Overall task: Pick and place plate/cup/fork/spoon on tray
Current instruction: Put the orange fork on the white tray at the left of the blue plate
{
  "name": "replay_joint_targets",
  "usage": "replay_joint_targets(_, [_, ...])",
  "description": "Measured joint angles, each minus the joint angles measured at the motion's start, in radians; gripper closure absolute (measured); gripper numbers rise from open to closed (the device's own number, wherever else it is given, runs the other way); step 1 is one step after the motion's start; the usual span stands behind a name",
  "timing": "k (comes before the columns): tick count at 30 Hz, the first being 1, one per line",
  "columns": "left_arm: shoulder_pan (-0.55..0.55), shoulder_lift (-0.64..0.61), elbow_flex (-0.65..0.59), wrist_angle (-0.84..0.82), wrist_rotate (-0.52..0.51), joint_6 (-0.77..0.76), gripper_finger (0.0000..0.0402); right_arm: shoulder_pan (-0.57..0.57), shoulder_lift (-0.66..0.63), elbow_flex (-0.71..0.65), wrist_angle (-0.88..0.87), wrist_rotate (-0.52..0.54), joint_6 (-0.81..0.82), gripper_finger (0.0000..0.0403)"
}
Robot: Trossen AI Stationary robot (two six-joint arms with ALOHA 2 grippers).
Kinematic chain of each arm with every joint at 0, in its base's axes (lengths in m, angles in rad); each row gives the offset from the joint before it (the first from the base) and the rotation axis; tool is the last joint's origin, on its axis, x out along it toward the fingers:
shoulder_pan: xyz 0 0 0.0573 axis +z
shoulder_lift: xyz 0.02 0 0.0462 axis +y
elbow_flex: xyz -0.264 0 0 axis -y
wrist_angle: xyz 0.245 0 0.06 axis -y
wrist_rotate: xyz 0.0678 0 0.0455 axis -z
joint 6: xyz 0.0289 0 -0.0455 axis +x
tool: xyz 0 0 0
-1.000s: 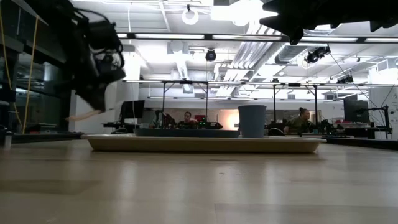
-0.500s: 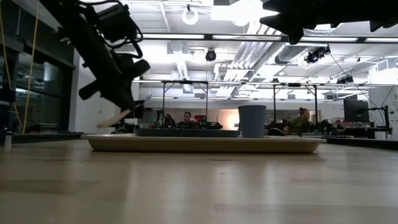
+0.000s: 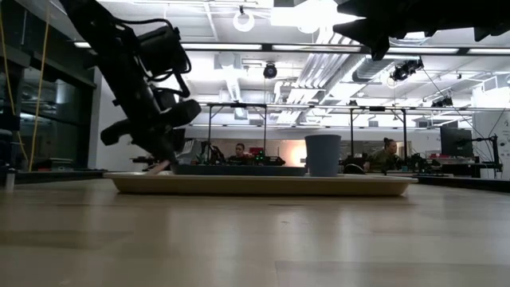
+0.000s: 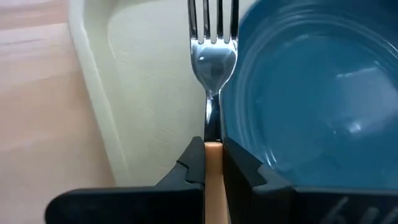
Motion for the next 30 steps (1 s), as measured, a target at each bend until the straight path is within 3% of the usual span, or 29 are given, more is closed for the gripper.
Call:
replay_joint_targets(17, [0.070,0.128,0.002,-0.001,-0.016,-0.055,0.0392,0.000,0.000,0.000,0.000,-0.008,0.010,0.0210])
replay_joint_targets(30, [0.069,0.152,0.001,0.012,-0.043,-0.046,0.0328,0.000,0.000,0.000,0.000,-0.008,0.008,0.0210])
